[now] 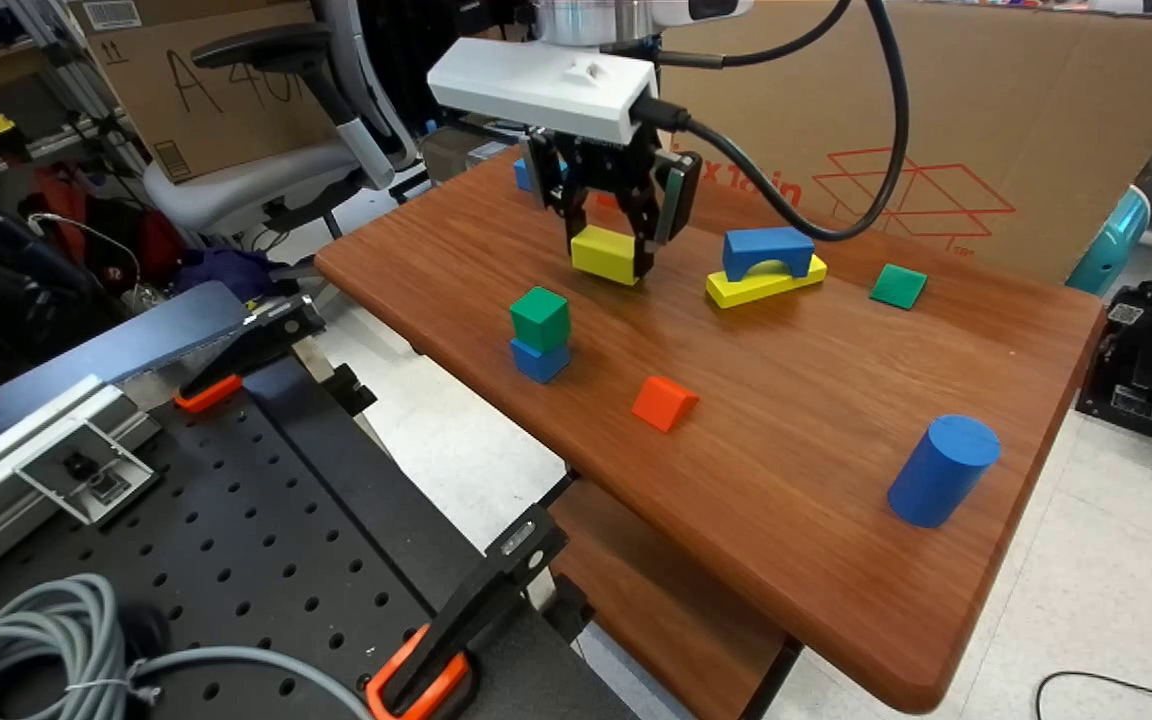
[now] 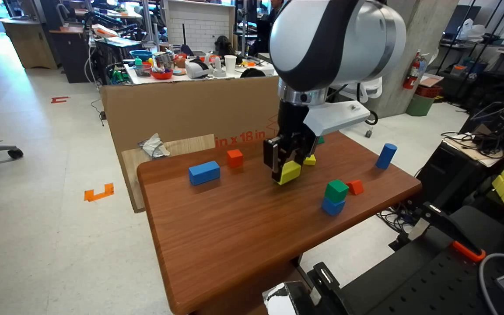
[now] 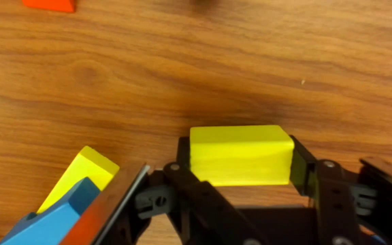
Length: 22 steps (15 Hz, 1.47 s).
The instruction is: Move the yellow block forward
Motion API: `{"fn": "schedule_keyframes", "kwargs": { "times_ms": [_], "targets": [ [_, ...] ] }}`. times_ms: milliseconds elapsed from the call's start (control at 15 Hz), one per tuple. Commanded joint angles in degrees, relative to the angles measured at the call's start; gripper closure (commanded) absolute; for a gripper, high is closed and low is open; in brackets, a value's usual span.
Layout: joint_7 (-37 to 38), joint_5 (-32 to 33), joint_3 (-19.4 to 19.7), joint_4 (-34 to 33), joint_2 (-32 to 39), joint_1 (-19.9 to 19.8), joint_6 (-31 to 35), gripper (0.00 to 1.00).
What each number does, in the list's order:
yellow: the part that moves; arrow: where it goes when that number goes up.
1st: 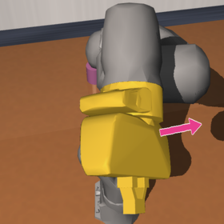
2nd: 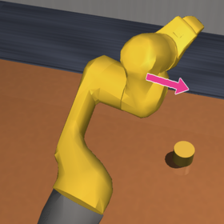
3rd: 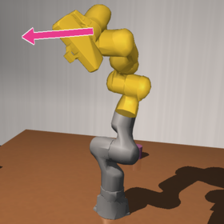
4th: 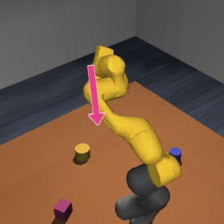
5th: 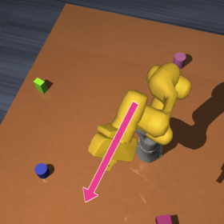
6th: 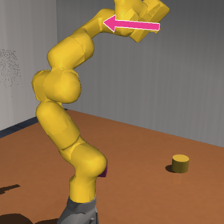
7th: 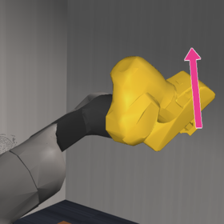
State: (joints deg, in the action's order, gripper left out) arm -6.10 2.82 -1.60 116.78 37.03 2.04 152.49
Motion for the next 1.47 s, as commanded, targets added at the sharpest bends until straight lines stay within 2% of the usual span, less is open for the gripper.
{"fn": "schedule_keyframes", "kwargs": {
  "times_ms": [0, 200, 800, 1400],
  "targets": [
    [1.5, -4.0, -2.8, 0.6, -3.9, -1.5, -7.2, 0.58],
    [4.0, -6.5, -3.3, 2.5, -7.1, -0.5, -7.8, 0.58],
    [7.5, -8.6, -5.7, 14.5, -16.4, 2.7, -0.9, 0.58],
    [11.0, -6.7, -5.8, 23.4, -16.7, 7.2, 9.5, 0.58]
  ]
}}
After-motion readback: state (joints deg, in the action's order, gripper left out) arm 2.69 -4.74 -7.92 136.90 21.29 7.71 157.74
